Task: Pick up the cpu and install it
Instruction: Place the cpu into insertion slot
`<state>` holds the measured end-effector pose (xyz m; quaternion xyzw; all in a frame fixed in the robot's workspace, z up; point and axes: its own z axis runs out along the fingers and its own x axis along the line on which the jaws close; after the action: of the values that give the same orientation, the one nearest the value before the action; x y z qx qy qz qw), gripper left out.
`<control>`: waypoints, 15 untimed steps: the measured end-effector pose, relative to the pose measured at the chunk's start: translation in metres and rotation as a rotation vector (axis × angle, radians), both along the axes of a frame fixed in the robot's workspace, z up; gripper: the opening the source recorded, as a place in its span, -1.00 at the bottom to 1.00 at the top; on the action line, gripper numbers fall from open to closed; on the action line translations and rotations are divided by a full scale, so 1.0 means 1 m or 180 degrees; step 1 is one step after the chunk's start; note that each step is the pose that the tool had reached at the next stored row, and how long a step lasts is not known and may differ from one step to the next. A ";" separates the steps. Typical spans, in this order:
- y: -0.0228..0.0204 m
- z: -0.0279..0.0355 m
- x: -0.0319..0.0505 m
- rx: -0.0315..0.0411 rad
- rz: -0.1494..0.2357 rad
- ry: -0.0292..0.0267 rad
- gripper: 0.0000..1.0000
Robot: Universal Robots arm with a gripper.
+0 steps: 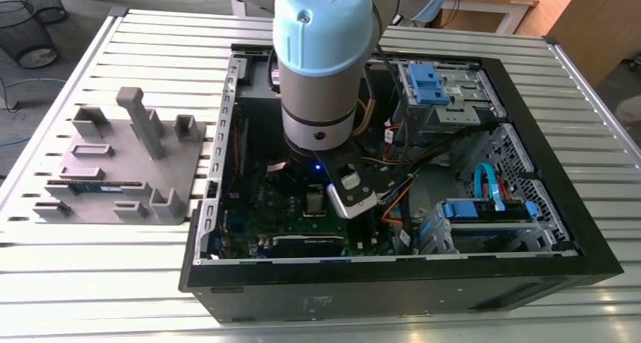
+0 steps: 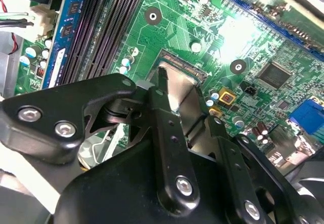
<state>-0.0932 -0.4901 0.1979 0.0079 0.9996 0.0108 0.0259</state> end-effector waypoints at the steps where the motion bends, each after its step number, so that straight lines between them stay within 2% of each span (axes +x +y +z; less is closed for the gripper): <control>1: -0.0003 -0.0001 -0.0001 0.0000 0.0000 -0.0001 -0.27; 15: -0.0004 -0.0003 0.0006 0.0000 0.0000 -0.0002 -0.27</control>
<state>-0.0926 -0.4905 0.1976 0.0079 0.9996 0.0107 0.0263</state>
